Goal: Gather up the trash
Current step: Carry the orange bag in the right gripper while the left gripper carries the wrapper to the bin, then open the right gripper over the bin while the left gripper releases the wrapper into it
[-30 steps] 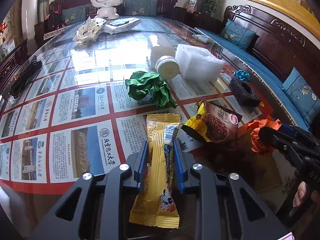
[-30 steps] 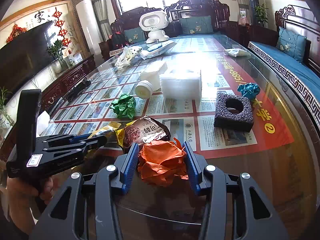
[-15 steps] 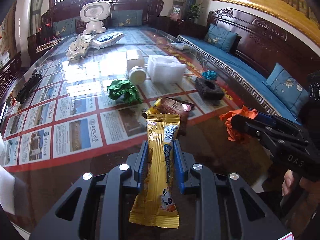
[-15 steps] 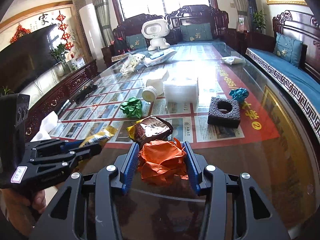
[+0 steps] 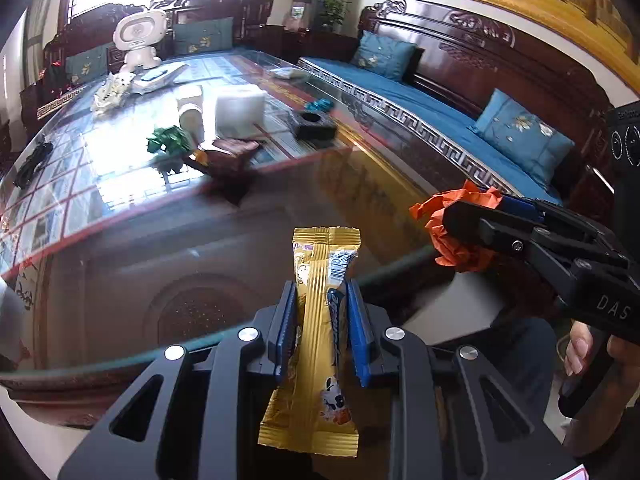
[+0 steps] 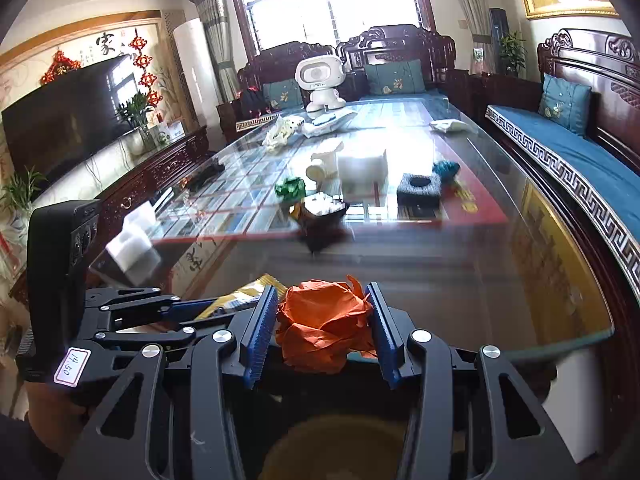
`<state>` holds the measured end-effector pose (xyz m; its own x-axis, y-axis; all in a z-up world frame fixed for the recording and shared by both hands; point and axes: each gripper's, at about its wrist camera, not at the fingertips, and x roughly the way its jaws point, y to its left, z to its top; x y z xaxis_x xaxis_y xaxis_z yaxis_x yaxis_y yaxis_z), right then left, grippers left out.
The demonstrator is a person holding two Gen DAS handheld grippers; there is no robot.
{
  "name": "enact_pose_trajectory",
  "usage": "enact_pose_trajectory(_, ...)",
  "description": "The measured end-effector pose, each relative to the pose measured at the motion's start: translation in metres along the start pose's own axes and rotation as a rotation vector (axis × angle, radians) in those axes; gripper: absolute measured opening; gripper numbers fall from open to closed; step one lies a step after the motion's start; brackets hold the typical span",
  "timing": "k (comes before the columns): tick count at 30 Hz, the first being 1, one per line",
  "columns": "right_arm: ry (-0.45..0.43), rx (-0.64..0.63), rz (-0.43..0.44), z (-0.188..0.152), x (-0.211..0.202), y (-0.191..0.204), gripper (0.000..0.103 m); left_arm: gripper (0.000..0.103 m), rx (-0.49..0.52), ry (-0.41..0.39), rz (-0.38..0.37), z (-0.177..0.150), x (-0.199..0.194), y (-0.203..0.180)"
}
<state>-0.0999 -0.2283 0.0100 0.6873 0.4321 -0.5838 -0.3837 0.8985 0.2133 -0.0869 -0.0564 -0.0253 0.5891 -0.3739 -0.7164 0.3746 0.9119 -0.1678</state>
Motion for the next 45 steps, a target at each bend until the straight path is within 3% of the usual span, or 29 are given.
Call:
enact_pose_trajectory(9, 0.085, 0.029, -0.013, -0.075, -0.027, -0.001, 0.044, 0.026, 0.040, 0.058, -0.032, -0.063, -0.006, -0.040)
enact_pose_trajectory(19, 0.209, 0.068, -0.038, -0.147, -0.020, -0.003, 0.044, 0.026, 0.072, 0.186, -0.059, -0.133, 0.016, -0.063)
enact_pose_trajectory(31, 0.204, 0.077, -0.058, -0.155, -0.025, -0.006, 0.056, 0.026, 0.100, 0.212, -0.066, -0.140, 0.022, -0.068)
enact_pose_trajectory(35, 0.200, 0.064, -0.079, -0.155, -0.028, -0.006, 0.068, 0.026, 0.105, 0.223, -0.069, -0.140, 0.026, -0.072)
enact_pose_trajectory(45, 0.184, 0.093, -0.069, -0.153, -0.032, -0.013, 0.068, 0.026, 0.119, 0.238, -0.087, -0.139, 0.032, -0.080)
